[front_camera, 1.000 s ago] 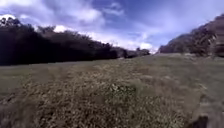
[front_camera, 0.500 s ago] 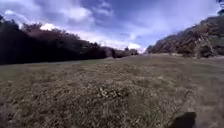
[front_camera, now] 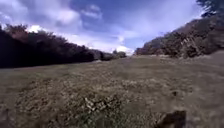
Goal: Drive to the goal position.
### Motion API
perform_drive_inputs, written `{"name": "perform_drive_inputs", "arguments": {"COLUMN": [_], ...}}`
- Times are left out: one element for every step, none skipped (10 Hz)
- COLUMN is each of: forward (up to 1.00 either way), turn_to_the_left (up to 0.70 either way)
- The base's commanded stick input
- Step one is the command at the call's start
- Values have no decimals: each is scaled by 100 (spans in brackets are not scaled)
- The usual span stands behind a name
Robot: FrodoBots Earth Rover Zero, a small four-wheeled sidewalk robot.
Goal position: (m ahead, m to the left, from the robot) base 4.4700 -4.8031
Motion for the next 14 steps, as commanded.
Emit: {"name": "perform_drive_inputs", "arguments": {"forward": [70,70,70,70,70,70,70,70,70,70,70,70,70,70], "turn_to_the_left": [-35,-35,-35,-35,-35,-35,-35,-35,-35,-35,-35,-35,-35,-35]}}
